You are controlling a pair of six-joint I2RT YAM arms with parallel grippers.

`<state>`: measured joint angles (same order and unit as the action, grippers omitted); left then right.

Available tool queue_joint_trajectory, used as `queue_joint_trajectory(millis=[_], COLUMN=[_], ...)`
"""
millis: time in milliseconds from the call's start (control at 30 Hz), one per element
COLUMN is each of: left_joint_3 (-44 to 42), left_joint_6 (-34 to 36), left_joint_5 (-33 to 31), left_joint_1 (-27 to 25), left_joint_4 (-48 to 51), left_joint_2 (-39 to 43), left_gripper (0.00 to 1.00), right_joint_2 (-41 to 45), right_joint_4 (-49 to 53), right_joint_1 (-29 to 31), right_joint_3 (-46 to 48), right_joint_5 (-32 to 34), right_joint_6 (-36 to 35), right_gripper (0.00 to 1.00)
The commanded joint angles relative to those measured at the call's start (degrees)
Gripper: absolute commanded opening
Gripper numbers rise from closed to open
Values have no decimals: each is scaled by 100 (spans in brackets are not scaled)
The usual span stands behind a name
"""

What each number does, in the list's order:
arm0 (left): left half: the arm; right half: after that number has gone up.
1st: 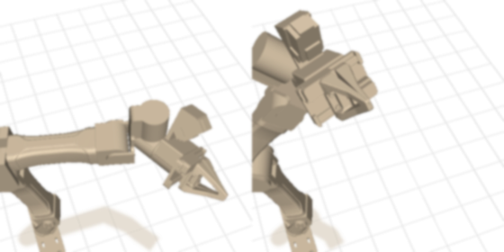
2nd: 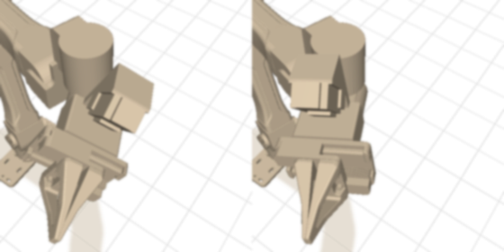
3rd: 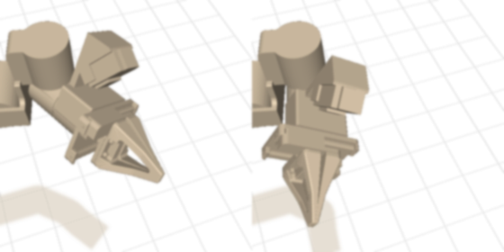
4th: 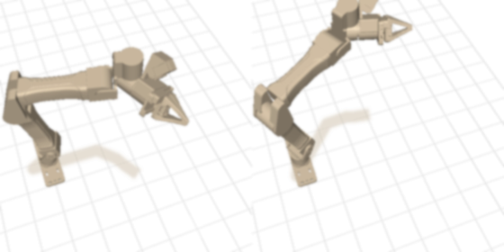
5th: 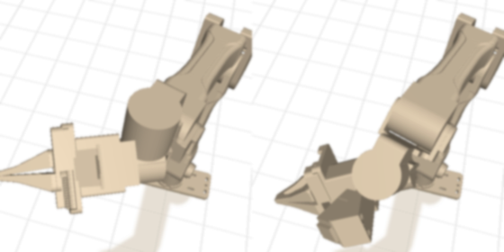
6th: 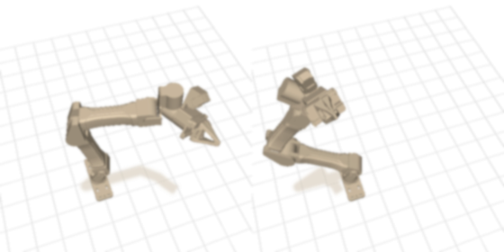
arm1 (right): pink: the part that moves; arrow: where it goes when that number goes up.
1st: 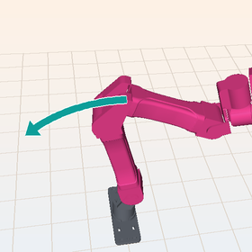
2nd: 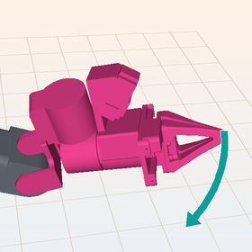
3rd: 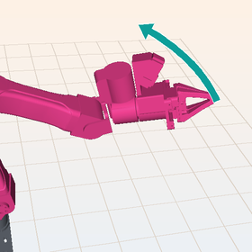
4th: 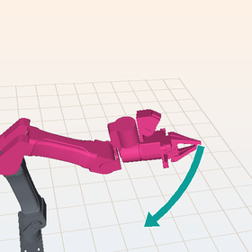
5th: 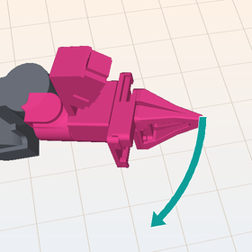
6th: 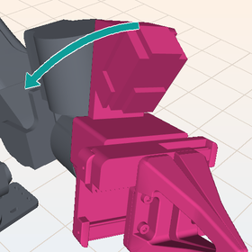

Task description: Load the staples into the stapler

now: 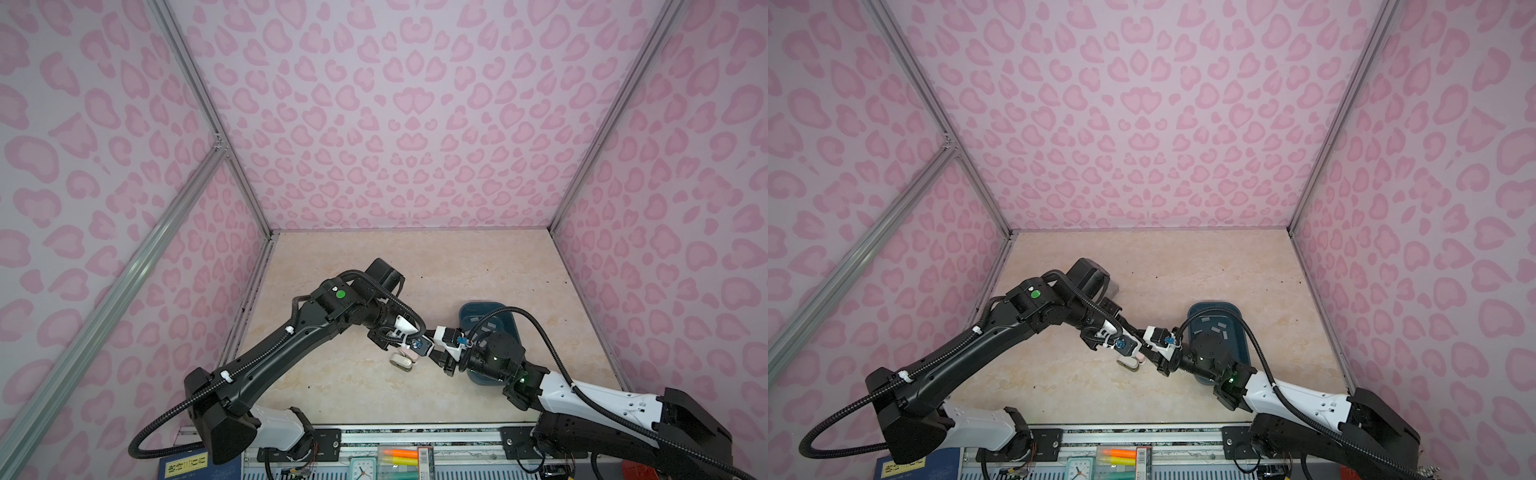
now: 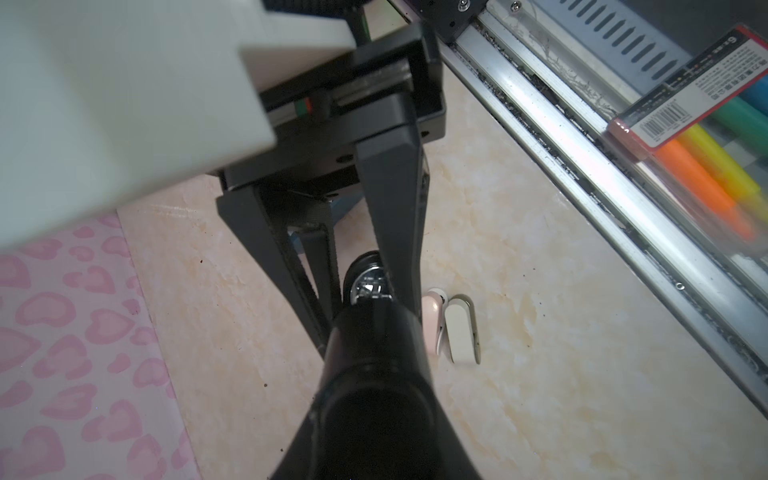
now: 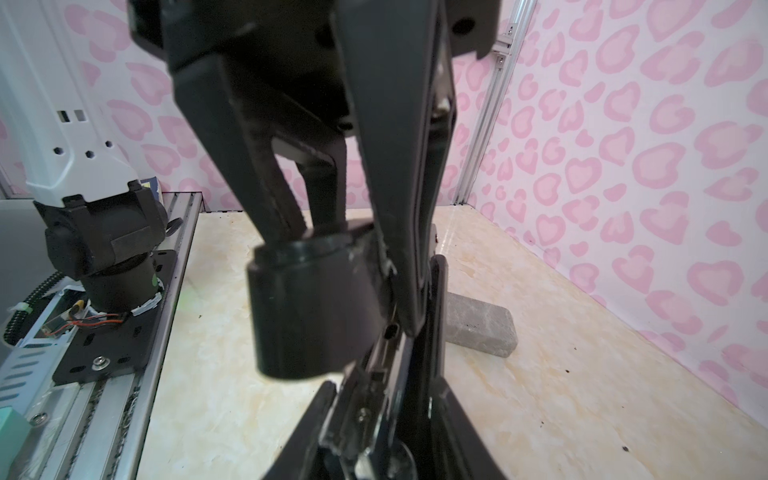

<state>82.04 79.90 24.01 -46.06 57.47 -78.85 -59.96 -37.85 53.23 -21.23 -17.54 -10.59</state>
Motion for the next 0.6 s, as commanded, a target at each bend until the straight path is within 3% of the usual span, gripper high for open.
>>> queue_joint_trajectory(millis=[0,367,567], left_joint_3=[144,58,119], left_joint_6=[51,32,-89], left_joint_5=[742,1471,1439], left_joint_1=[1,65,65], left_joint_4=[180,103,128], left_joint_2=[105,363,230], left_gripper=[4,4,4], right_joint_2=[-81,-77,-50], right_joint_4=[143,126,30], right_joint_1=[-6,-6,-6], right_joint_3=[-55,-58,-21], right_joint_5=[277,185,172], right_joint_6=[27,17,67], right_gripper=[31,39,38])
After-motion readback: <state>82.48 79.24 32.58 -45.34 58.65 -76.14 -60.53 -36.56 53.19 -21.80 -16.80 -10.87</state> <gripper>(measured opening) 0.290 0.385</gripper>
